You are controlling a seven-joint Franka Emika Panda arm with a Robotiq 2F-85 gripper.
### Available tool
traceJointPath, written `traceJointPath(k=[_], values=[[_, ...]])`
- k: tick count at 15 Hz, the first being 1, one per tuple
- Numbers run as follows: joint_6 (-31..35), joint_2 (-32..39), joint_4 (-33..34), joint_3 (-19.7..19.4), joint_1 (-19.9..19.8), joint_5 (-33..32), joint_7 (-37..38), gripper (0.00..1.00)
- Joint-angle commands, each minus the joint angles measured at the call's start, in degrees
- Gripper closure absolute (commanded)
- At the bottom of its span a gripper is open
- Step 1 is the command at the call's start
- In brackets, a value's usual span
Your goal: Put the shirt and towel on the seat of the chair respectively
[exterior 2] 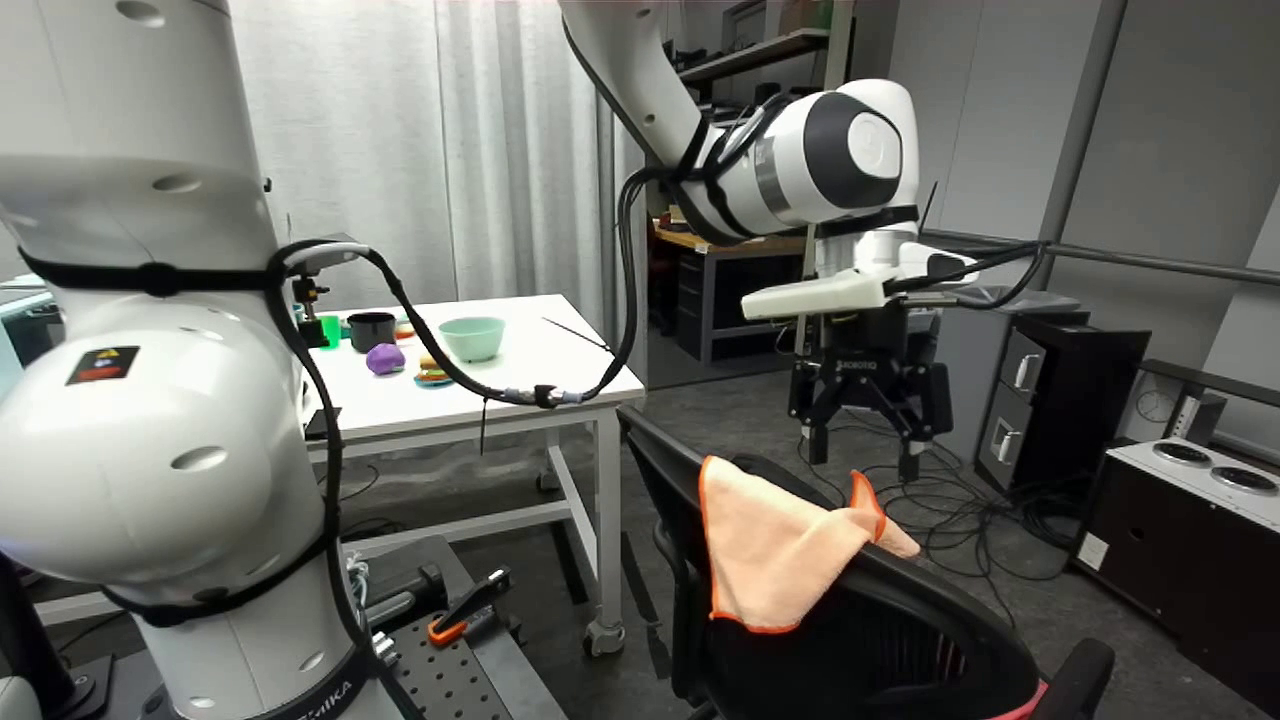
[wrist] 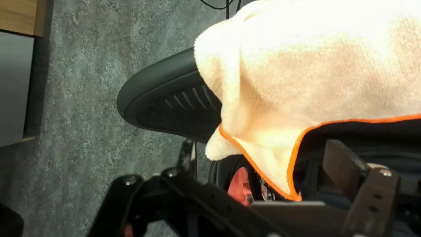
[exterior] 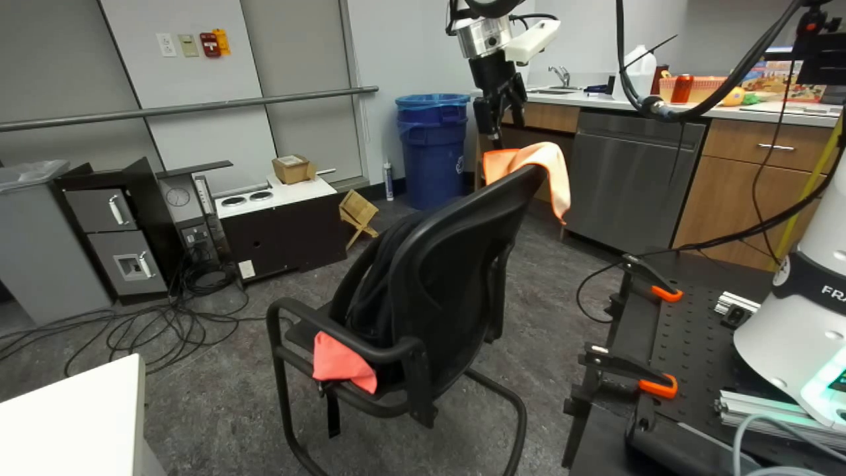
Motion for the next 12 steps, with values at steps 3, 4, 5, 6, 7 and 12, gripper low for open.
traceJointPath(k=[3,4,5,6,7,12], values=[[3.2,0.5,-2.9,-1.8,0.6,-1.7,-1.6,0.00],[3.3,0.7,-3.1,-1.9,0.6,-2.0,-1.6,0.00],[3.4,0.9,-3.3,-2.1,0.5,-2.2,-1.5,0.00],[3.4,1.1,-3.4,-2.3,0.4,-2.5,-1.5,0.00],[3.4,1.4,-3.5,-2.5,0.3,-2.8,-1.5,0.00],[3.6,2.2,-4.0,-3.6,0.2,-2.7,-1.4,0.32]])
